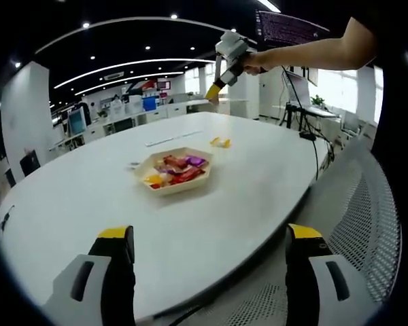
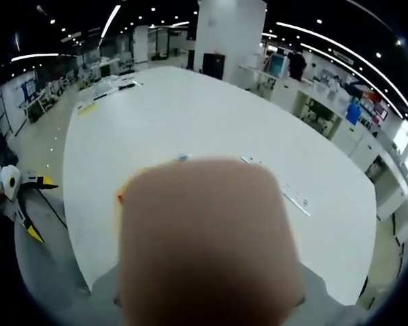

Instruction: Place the target food into the container with the food tongs after gripping and lifting it, then release it inside without dropping or visibly crushing the food.

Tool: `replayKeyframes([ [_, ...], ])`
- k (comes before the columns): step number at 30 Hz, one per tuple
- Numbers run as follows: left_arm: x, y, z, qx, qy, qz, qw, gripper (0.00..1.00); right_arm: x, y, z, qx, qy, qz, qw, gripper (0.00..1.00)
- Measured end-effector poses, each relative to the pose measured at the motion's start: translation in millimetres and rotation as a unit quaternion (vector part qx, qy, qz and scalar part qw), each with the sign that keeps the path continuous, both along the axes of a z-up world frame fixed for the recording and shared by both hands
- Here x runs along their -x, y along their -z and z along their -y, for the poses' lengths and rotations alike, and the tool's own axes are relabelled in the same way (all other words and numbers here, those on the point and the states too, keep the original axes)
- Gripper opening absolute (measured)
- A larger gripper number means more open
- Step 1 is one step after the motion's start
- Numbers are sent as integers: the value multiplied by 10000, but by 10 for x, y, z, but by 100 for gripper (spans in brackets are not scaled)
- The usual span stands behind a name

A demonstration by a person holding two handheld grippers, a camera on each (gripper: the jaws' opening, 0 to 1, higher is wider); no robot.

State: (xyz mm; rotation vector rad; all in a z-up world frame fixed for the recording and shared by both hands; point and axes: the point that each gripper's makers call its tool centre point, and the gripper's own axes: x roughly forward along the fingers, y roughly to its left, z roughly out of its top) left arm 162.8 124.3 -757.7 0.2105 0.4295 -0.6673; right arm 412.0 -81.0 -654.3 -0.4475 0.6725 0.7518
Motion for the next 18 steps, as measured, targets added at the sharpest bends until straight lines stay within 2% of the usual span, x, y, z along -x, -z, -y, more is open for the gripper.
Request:
replayKeyframes([
  [13, -5, -28, 1, 37, -12, 72, 10000, 89, -2, -7, -459, -106, -339, -6, 9994, 22],
  [18, -14, -34, -4, 39, -36, 92, 9999, 89, -63, -31, -615, -140, -476, -10, 9988, 22],
])
